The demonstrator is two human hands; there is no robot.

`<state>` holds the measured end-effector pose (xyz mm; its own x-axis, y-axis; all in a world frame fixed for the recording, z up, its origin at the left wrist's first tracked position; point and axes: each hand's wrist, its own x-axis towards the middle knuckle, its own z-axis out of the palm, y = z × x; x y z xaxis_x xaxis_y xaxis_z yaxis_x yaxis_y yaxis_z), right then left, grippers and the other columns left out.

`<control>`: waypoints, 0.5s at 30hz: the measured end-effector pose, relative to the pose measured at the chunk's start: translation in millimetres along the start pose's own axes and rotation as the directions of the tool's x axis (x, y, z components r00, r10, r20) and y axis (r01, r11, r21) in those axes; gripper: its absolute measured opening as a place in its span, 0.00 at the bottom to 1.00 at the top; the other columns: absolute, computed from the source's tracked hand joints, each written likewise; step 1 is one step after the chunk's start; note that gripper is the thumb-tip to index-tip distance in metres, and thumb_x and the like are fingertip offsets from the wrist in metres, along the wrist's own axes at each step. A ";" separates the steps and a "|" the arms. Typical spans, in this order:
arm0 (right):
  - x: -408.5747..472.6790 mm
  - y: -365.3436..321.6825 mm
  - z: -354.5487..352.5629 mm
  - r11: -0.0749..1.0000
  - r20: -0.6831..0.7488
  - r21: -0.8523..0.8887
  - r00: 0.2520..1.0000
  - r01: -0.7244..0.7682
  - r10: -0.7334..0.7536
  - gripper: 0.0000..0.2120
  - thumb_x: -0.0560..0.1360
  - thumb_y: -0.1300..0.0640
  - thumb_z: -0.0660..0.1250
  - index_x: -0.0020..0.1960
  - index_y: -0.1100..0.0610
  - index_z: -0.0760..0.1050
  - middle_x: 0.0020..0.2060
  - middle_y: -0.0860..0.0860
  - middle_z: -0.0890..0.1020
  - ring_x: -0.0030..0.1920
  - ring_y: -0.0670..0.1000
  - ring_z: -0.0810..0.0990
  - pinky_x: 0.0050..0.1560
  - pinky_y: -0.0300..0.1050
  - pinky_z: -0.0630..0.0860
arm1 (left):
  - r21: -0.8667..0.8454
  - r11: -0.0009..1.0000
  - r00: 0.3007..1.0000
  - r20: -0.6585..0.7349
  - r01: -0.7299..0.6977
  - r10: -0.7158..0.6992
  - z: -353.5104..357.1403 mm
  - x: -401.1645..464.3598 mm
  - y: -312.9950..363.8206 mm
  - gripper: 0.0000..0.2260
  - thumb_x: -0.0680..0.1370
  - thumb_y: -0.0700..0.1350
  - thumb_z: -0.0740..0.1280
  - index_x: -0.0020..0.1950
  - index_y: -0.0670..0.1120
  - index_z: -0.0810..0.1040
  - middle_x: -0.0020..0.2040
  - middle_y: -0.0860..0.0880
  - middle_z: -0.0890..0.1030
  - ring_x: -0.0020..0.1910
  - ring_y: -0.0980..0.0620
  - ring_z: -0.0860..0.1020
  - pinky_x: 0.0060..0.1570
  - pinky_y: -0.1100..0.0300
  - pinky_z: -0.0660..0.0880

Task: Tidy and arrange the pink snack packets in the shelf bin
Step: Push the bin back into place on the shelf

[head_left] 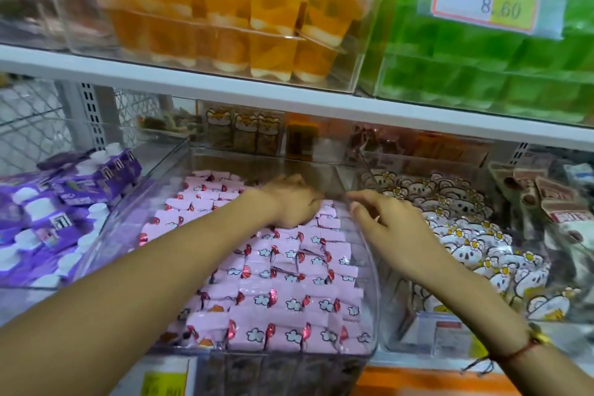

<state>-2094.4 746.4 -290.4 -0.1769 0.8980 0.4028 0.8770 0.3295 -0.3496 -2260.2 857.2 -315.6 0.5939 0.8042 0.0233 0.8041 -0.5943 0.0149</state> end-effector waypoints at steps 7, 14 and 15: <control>-0.3 -2.4 -3.2 1.000 0.030 0.014 1.000 -0.003 0.003 0.16 0.80 0.54 0.58 0.65 0.52 0.74 0.44 0.55 0.84 0.46 0.55 0.80 0.46 0.44 0.72 | -0.382 0.921 0.991 -0.066 0.080 -0.114 -9.7 -11.7 0.9 0.16 0.83 0.49 0.53 0.70 0.52 0.69 0.67 0.46 0.73 0.64 0.46 0.72 0.58 0.58 0.69; -3.1 -8.3 -12.6 1.000 0.143 0.000 0.990 0.017 -0.017 0.14 0.79 0.52 0.59 0.62 0.54 0.76 0.45 0.54 0.84 0.45 0.54 0.81 0.45 0.45 0.75 | -0.154 0.966 0.832 -0.493 0.205 -0.256 -51.7 -111.1 -12.8 0.14 0.79 0.45 0.63 0.65 0.54 0.74 0.60 0.50 0.79 0.50 0.52 0.78 0.46 0.56 0.75; -5.9 -9.9 -13.8 1.000 0.156 -0.014 0.988 0.022 -0.019 0.14 0.79 0.52 0.60 0.61 0.54 0.77 0.44 0.53 0.84 0.43 0.53 0.81 0.44 0.46 0.76 | -0.077 0.967 0.800 -0.548 0.242 -0.244 -52.8 -132.1 -14.5 0.15 0.78 0.45 0.64 0.66 0.53 0.73 0.60 0.50 0.78 0.54 0.50 0.76 0.48 0.53 0.75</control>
<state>-2096.0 733.9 -277.6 -0.2614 0.9261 0.2722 0.8794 0.3447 -0.3285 -2351.7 759.1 -266.0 0.2651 0.7827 0.5631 0.9193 -0.3813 0.0973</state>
